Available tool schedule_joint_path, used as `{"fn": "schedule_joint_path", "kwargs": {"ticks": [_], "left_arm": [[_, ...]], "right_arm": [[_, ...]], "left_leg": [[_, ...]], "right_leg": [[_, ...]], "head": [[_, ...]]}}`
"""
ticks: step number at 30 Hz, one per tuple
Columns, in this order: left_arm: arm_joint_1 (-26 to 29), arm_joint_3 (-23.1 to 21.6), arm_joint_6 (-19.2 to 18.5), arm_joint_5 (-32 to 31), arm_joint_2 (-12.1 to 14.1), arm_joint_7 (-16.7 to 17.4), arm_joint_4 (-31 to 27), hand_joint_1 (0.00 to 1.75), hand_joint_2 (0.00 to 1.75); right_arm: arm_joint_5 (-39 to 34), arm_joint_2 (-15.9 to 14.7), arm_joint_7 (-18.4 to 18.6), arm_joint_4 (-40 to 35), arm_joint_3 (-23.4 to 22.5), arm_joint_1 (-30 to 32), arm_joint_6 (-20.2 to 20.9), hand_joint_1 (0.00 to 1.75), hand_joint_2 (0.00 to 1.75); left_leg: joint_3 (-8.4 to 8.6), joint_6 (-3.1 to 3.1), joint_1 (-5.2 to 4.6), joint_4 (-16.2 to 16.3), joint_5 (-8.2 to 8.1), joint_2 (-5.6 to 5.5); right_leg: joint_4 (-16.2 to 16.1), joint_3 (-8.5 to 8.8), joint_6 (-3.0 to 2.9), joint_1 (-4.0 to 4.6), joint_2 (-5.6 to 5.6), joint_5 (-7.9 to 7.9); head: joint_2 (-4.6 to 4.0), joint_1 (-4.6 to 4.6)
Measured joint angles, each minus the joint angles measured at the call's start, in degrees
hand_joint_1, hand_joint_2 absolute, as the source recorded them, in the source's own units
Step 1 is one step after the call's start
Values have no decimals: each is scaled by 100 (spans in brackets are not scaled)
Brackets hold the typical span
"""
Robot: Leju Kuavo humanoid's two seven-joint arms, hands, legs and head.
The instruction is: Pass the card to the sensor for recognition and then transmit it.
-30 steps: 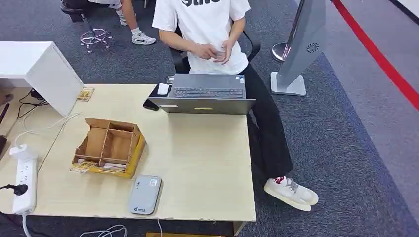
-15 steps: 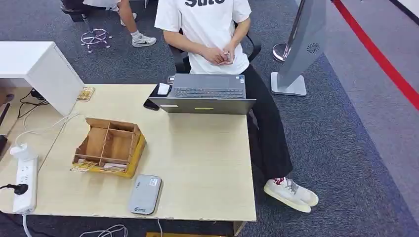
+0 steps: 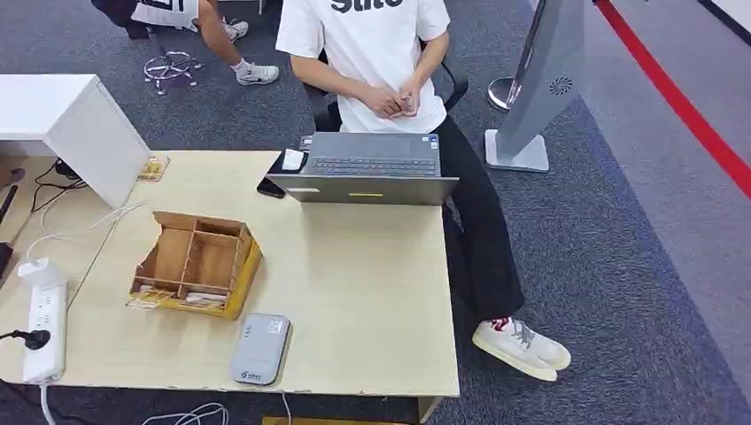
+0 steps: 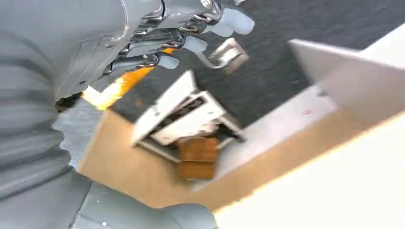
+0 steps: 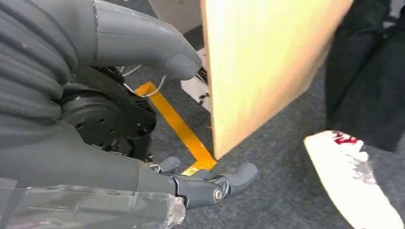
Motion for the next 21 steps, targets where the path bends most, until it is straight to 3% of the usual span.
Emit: {"fn": "schedule_joint_path", "kwargs": {"ticks": [5, 12, 21], "left_arm": [[151, 2, 402, -136, -48, -203, -684, 0, 175], [432, 0, 1027, -627, -162, -609, -2061, 0, 175], [677, -7, 1287, -1852, -282, -1117, -3610, 0, 175]], "right_arm": [[118, 52, -42, -229, -44, 55, -72, 0, 175], [290, 162, -140, -609, -46, 205, -186, 0, 175], [505, 273, -297, -972, -46, 381, -295, 0, 175]], "left_leg": [[1, 0, 1, 0, 0, 1], [1, -1, 1, 0, 0, -1], [2, -1, 1, 0, -1, 2]], "right_leg": [[0, 0, 0, 0, 1, 0], [0, 0, 0, 0, 0, 0], [0, 0, 0, 0, 3, -1]], "head": [[0, -2], [0, 2], [0, 0]]}}
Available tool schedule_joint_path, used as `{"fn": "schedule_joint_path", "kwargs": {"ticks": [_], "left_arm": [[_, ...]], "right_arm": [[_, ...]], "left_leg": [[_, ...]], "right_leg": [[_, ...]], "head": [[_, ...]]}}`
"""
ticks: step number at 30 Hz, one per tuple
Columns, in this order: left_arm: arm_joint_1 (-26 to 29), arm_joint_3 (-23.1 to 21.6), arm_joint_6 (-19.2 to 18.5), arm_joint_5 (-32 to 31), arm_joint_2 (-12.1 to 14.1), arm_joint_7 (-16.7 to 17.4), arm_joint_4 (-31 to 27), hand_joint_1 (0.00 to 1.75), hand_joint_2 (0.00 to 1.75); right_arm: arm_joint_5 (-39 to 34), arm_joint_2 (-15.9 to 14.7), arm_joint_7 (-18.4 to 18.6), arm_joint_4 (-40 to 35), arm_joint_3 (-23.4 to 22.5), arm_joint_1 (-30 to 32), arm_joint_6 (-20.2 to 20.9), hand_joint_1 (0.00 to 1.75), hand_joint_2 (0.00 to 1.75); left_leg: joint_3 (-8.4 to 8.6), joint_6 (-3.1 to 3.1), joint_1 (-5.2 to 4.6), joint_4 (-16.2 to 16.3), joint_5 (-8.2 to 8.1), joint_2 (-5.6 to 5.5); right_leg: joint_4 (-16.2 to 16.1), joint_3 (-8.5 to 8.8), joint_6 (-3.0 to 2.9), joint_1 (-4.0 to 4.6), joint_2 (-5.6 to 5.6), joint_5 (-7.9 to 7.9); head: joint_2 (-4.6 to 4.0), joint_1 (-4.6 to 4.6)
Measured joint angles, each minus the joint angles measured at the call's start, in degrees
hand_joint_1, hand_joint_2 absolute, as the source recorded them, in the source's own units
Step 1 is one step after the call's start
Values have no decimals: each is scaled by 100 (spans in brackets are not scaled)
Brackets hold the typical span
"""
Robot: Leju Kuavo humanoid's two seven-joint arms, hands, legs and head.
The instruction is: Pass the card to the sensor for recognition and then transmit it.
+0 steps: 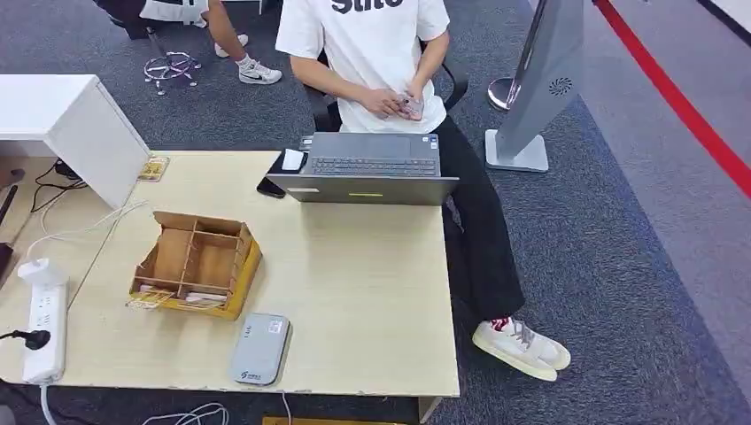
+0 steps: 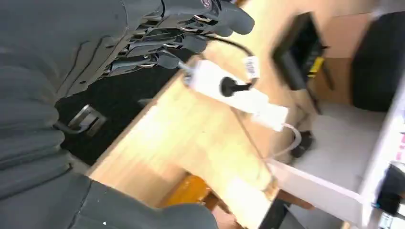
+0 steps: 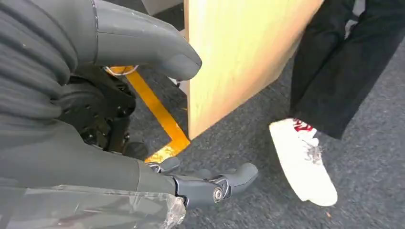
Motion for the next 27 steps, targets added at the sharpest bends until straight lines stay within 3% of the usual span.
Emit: {"fn": "schedule_joint_path", "kwargs": {"ticks": [10, 27], "left_arm": [[-143, -171, -352, -1898, -31, -291, -941, 0, 175], [-1583, -1067, -831, -4727, 1150, 287, -642, 0, 175]], "right_arm": [[225, 59, -101, -159, -17, 94, 39, 0, 175], [791, 79, -116, -41, -385, -176, 612, 0, 175]], "left_leg": [[2, 0, -1, 0, 1, -3], [6, -1, -1, 0, 4, 4]], "right_leg": [[0, 1, 0, 0, -3, 0], [1, -1, -2, 0, 6, 3]], "head": [[0, 2], [0, 0]]}}
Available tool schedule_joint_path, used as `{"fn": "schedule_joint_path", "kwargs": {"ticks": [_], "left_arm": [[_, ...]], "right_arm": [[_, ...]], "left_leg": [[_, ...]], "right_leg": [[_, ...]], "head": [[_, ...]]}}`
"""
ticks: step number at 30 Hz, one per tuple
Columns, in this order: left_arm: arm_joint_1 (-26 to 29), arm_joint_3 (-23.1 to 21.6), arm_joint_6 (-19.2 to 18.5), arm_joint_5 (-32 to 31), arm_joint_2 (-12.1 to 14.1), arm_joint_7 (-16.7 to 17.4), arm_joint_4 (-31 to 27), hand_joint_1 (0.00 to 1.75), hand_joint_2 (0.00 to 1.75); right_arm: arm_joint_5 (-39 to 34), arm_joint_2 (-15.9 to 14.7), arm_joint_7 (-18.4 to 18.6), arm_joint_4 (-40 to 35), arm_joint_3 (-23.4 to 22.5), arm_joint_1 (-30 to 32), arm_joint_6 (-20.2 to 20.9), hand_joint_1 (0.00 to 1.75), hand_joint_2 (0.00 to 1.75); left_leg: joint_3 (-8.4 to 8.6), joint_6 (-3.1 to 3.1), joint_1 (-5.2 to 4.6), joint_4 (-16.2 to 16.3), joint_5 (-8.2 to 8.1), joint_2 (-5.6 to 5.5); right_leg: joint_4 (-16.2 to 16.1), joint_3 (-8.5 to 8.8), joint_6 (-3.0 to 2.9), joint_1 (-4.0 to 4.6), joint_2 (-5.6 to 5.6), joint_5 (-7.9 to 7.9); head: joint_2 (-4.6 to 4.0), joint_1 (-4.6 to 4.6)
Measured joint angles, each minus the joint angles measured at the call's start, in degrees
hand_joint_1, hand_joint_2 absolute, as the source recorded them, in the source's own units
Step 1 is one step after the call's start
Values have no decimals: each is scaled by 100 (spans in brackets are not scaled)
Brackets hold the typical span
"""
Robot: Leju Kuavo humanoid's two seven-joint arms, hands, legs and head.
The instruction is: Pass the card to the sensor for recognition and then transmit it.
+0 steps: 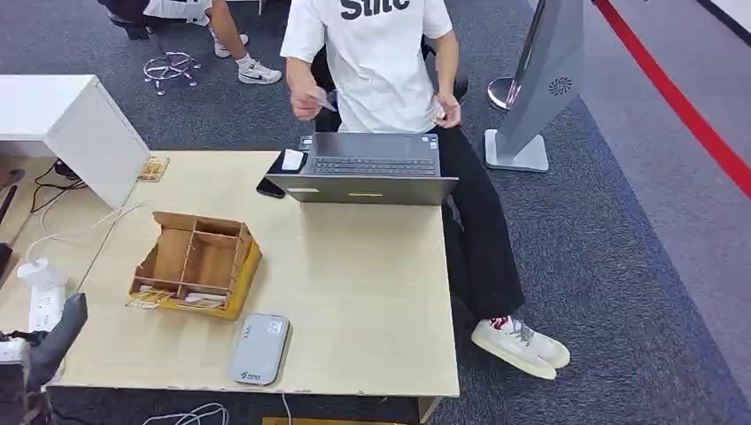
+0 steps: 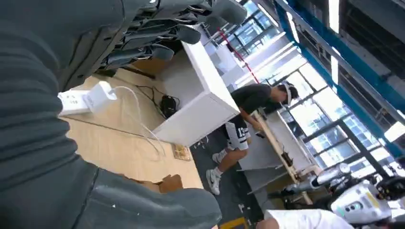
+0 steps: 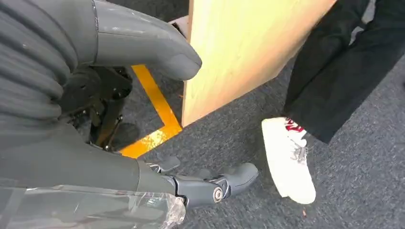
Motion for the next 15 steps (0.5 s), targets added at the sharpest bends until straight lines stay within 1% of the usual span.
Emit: {"fn": "schedule_joint_path", "kwargs": {"ticks": [15], "left_arm": [[-1499, -992, -539, -2001, 1109, 531, 972, 0, 175]], "right_arm": [[653, 33, -57, 398, -483, -435, 511, 0, 175]], "left_leg": [[1, -8, 0, 0, 7, 0]], "right_leg": [[2, -5, -6, 0, 4, 5]], "head": [[0, -7]]}}
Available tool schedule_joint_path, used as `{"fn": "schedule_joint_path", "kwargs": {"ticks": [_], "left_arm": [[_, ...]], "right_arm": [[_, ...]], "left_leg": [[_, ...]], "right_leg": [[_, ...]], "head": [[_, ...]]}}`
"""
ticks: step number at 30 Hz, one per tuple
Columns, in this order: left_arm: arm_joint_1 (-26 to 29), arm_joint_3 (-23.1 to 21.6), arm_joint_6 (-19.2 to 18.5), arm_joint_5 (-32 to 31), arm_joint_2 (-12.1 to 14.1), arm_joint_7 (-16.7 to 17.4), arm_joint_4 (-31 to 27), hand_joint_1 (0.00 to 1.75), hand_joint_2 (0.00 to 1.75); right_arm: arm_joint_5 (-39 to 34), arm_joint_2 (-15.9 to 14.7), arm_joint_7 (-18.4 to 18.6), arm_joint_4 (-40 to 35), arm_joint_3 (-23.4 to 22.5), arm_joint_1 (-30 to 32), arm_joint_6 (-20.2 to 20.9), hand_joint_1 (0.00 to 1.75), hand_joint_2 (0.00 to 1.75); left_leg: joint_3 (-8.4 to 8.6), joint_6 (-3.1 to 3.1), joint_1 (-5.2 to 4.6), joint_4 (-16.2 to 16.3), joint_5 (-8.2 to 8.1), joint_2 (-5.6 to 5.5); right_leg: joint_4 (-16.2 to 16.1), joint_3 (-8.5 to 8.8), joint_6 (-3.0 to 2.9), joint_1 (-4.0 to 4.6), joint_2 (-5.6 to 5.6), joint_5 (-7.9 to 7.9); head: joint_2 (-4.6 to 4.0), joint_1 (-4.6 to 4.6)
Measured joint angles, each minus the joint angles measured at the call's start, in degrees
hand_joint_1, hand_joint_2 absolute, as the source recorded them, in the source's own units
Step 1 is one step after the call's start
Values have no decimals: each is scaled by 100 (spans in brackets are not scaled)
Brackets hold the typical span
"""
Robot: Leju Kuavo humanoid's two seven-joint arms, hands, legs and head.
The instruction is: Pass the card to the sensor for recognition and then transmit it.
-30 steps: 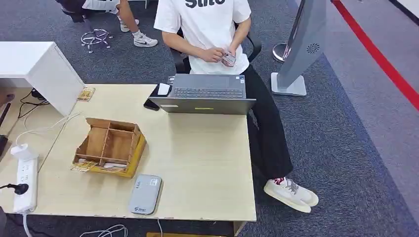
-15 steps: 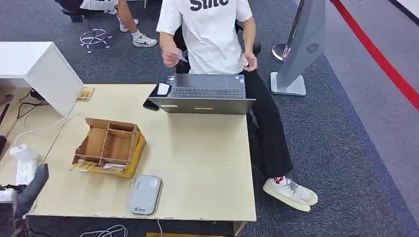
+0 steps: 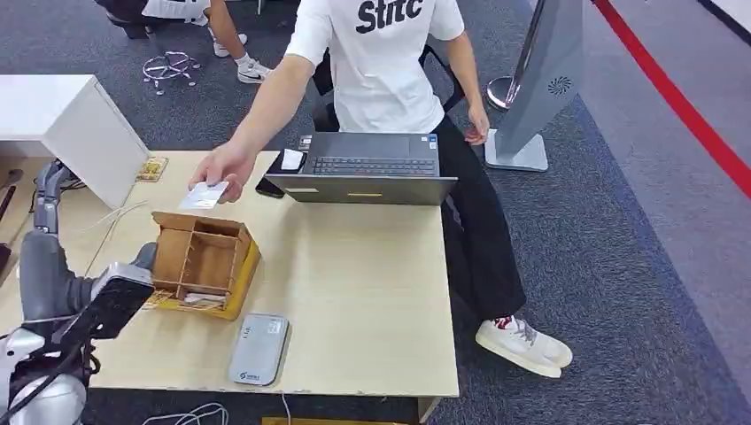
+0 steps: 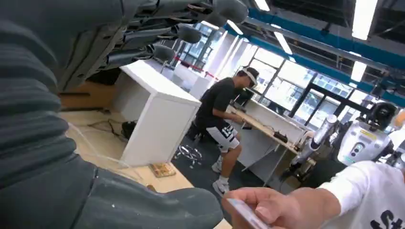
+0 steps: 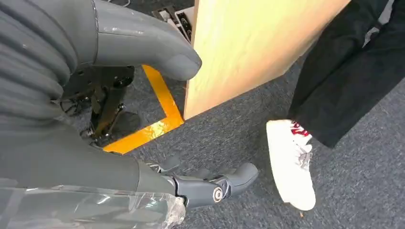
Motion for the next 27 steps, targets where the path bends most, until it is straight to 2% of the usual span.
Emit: {"fn": "schedule_joint_path", "kwargs": {"ticks": [15, 16, 17, 27], "left_arm": [[-1448, -971, -468, -2041, 1080, 553, 1060, 0, 175], [-1533, -1017, -496, -2210, 1156, 599, 1115, 112, 175], [-1583, -1052, -518, -2364, 1229, 632, 1131, 175, 175], [-2358, -1502, -632, -3884, 1922, 1139, 1751, 175, 175]], "right_arm": [[568, 7, -57, 437, -441, -454, 492, 0, 175], [608, 7, -59, 461, -468, -482, 525, 0, 175], [649, 7, -66, 472, -477, -498, 569, 0, 175], [983, 7, -131, 776, -758, -779, 949, 0, 175]], "left_leg": [[-2, 1, 1, 1, 7, 0], [-1, 1, 1, 1, 7, 0], [1, -2, 0, 1, 9, 0], [-12, -13, 6, 1, 20, 12]], "right_leg": [[2, 0, -3, 1, 1, 4], [3, -1, -4, 1, 1, 4], [3, -1, -4, 1, 3, 4], [4, -19, -14, 6, 15, 20]], "head": [[0, 2], [0, 0], [0, 4], [0, -7]]}}
